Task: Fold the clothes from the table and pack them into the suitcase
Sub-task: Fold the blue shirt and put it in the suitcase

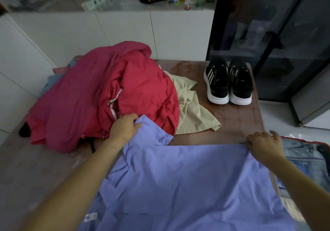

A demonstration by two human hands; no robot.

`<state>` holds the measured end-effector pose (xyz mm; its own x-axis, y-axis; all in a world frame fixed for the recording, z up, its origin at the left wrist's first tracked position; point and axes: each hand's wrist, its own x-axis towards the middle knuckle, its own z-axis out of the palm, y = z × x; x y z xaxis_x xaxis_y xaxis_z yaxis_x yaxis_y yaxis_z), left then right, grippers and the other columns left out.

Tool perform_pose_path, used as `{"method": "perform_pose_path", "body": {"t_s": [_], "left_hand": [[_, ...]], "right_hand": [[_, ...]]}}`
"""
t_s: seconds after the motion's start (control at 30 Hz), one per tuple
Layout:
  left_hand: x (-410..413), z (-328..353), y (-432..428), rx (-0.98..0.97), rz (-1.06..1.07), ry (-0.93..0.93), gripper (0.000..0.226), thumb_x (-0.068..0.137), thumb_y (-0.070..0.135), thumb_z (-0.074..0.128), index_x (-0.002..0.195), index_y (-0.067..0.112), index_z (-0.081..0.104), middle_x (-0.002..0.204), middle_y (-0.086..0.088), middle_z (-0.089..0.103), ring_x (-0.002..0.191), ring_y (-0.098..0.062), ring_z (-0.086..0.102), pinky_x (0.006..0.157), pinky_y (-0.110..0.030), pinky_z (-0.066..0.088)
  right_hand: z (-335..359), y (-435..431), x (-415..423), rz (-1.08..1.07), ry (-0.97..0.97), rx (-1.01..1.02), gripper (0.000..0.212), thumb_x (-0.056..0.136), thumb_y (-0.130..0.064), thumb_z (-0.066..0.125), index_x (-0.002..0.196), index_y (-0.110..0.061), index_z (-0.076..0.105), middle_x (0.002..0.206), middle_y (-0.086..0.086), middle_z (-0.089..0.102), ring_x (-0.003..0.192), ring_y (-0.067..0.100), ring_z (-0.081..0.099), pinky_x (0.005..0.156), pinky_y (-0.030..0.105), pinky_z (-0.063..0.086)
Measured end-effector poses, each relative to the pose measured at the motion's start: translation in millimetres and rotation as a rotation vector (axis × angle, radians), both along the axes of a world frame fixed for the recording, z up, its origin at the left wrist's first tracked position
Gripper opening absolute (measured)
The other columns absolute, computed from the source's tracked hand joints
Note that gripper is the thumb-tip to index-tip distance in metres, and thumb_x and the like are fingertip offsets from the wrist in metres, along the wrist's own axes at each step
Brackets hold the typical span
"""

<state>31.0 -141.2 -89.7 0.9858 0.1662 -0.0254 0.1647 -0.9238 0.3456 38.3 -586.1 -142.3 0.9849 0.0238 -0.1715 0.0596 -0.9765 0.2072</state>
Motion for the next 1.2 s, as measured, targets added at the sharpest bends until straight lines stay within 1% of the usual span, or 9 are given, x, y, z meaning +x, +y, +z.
{"method": "perform_pose_path", "body": {"t_s": [0.2,0.37,0.47,0.53,0.6,0.67,0.83,0.93,1.2], "left_hand": [[8,19,-21,-0.518,0.154,-0.08,0.01,0.088,0.009,0.064,0.09,0.004,0.057,0.062,0.004,0.047,0.059,-0.012,0.043,0.055,-0.022,0.033],[3,29,-43,-0.721,-0.007,0.0,0.012,0.086,0.001,0.063,0.091,0.01,0.057,0.071,0.007,0.055,0.06,0.002,0.05,0.058,-0.008,0.039],[-2,35,-44,-0.843,-0.12,0.033,0.02,0.078,0.006,0.07,0.082,0.02,0.057,0.072,0.0,0.058,0.064,-0.001,0.051,0.064,-0.017,0.042],[-6,39,-41,-0.909,-0.15,0.044,0.023,0.079,-0.001,0.07,0.084,0.018,0.058,0.068,0.007,0.065,0.065,-0.001,0.057,0.064,-0.016,0.046],[-8,38,-33,-0.922,-0.124,0.032,0.024,0.081,-0.007,0.067,0.085,0.016,0.059,0.069,0.01,0.069,0.065,0.002,0.06,0.065,-0.016,0.048],[-9,34,-21,-0.9,-0.06,-0.008,0.022,0.078,-0.001,0.072,0.083,0.017,0.06,0.073,0.002,0.068,0.066,-0.001,0.058,0.066,-0.021,0.048],[-20,38,-9,-0.808,-0.025,-0.128,0.028,0.077,-0.005,0.072,0.074,0.019,0.058,0.068,0.011,0.062,0.063,0.003,0.051,0.063,-0.011,0.042],[-49,44,-15,-0.695,-0.219,-0.109,0.023,0.075,0.011,0.074,0.072,0.027,0.057,0.069,0.026,0.061,0.063,0.009,0.052,0.063,-0.006,0.038],[-151,-12,-29,-0.287,-0.625,0.559,0.021,0.073,0.039,0.071,0.091,0.03,0.063,0.082,0.024,0.057,0.085,0.006,0.052,0.078,-0.017,0.043]], "right_hand": [[33,11,-1,-0.1,0.068,-0.154,0.031,0.085,-0.023,0.047,0.113,-0.034,0.056,0.122,-0.002,0.054,0.115,0.021,0.052,0.105,0.038,0.03],[57,123,3,-0.016,0.176,0.891,0.033,0.084,-0.026,0.066,0.117,-0.025,0.062,0.119,-0.004,0.057,0.089,0.013,0.059,0.078,0.023,0.042],[86,190,10,0.212,0.227,1.135,0.055,0.078,-0.027,0.074,0.129,-0.029,0.053,0.119,-0.008,0.052,0.093,0.007,0.055,0.084,0.02,0.045],[94,218,20,0.342,0.286,1.112,0.052,0.078,-0.03,0.075,0.127,-0.025,0.055,0.114,-0.007,0.054,0.101,0.007,0.05,0.089,0.024,0.042],[96,232,34,0.373,0.352,0.976,0.016,0.08,-0.028,0.074,0.088,-0.018,0.064,0.083,-0.006,0.055,0.082,0.012,0.05,0.074,0.029,0.039],[94,239,43,0.395,0.35,0.85,0.029,0.08,-0.028,0.072,0.064,-0.021,0.049,0.064,-0.006,0.047,0.072,0.019,0.048,0.067,0.031,0.038],[83,229,41,0.61,0.135,0.36,0.005,0.081,-0.029,0.059,0.085,-0.028,0.06,0.092,-0.004,0.063,0.1,0.021,0.055,0.106,0.039,0.024],[68,204,16,0.774,-0.102,0.344,0.016,0.065,-0.03,0.074,0.079,-0.025,0.068,0.084,-0.003,0.061,0.091,0.024,0.06,0.106,0.053,0.03],[-1,112,-84,1.077,-0.041,0.408,0.01,0.074,-0.04,0.057,0.08,-0.035,0.063,0.08,-0.015,0.06,0.081,0.01,0.055,0.099,0.041,0.033]]}}
